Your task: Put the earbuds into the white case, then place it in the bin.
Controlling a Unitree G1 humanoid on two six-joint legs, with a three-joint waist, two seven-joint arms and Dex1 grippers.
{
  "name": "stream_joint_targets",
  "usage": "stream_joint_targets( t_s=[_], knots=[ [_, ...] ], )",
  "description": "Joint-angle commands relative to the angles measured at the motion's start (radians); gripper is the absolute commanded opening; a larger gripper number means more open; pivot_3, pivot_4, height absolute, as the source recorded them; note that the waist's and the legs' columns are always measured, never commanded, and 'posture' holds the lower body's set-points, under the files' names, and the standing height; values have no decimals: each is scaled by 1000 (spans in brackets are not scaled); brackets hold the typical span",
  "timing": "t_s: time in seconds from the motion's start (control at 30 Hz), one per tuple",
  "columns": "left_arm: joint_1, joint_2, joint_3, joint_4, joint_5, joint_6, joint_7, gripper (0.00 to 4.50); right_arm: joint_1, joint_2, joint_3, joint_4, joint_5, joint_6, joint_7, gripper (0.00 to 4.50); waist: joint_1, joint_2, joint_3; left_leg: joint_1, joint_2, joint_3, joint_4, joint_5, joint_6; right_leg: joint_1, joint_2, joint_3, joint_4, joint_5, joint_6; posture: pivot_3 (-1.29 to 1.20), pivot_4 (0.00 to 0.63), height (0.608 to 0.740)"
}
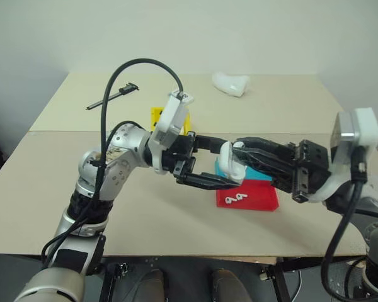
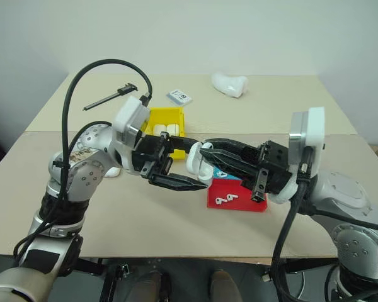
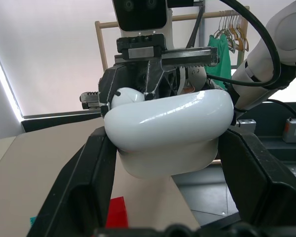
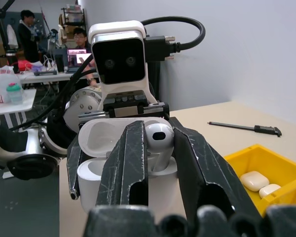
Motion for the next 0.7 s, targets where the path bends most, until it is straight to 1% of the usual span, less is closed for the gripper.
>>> stream_joint_targets(
  t_s=[0.03, 0.13, 0.17, 0.2, 0.23, 0.33, 0.4, 0.47, 0.53, 0.6, 0.7],
  knots=[
    [-20, -3, 49, -28, -11, -29, 23, 2882, 21, -24, 7, -1, -6, -22, 54, 1826, -1, 0, 0, 0, 0, 0, 0, 0, 0, 0, 0, 0, 0, 0, 0, 0, 150, 740],
    [-19, -2, 50, -31, -13, -28, 25, 2882, 20, -33, 11, 11, -18, -38, 59, 2803, 0, 0, 0, 0, 0, 0, 0, 0, 0, 0, 0, 0, 0, 0, 0, 0, 150, 740],
    [-19, -1, 51, -31, -14, -28, 25, 2882, 14, -34, 13, 19, -23, -41, 54, 2998, 0, 0, 0, 0, 0, 0, 0, 0, 0, 0, 0, 0, 0, 0, 0, 0, 150, 740],
    [-18, -1, 52, -33, -14, -27, 26, 2882, 10, -35, 13, 24, -25, -43, 50, 3395, 0, 0, 0, 0, 0, 0, 0, 0, 0, 0, 0, 0, 0, 0, 0, 0, 150, 740],
    [-17, 0, 53, -33, -14, -27, 25, 2882, 5, -37, 9, 31, -21, -44, 44, 3658, 0, 0, 0, 0, 0, 0, 0, 0, 0, 0, 0, 0, 0, 0, 0, 0, 150, 740],
    [-14, 5, 54, -35, -13, -26, 25, 2882, -4, -39, -8, 48, -7, -43, 33, 3658, 0, 0, 0, 0, 0, 0, 0, 0, 0, 0, 0, 0, 0, 0, 0, 0, 150, 740],
    [-7, 16, 56, -36, -13, -25, 20, 2882, -25, -57, -42, 96, -4, -47, 40, 3658, 0, 0, 0, 0, 0, 0, 0, 0, 0, 0, 0, 0, 0, 0, 0, 0, 150, 740],
    [0, 26, 61, -45, -19, -19, 18, 2882, -64, -90, -69, 176, -15, -49, 64, 3658, 0, 0, 0, 0, 0, 0, 0, 0, 0, 0, 0, 1, 0, 0, 0, 0, 150, 740],
    [3, 30, 64, -53, -23, -16, 20, 2882, -113, -143, -52, 264, -70, -55, 117, 3658, 0, 0, 0, 1, 0, 1, 0, 0, 0, 0, 0, 1, 0, 0, 0, 0, 150, 740],
    [4, 29, 65, -57, -24, -16, 27, 2882, -176, -198, 15, 364, -174, -74, 178, 3658, -1, 0, 0, 1, 0, 1, 0, 0, 0, 0, 0, 0, 0, 0, 0, 0, 150, 740],
    [9, 26, 69, -64, -22, -18, 38, 2882, -333, -278, 271, 581, -514, -209, 312, 3658, -7, 0, 0, 1, 0, 2, 0, 0, 0, 0, 0, 1, 0, 0, 0, 0, 150, 740]
  ],
)
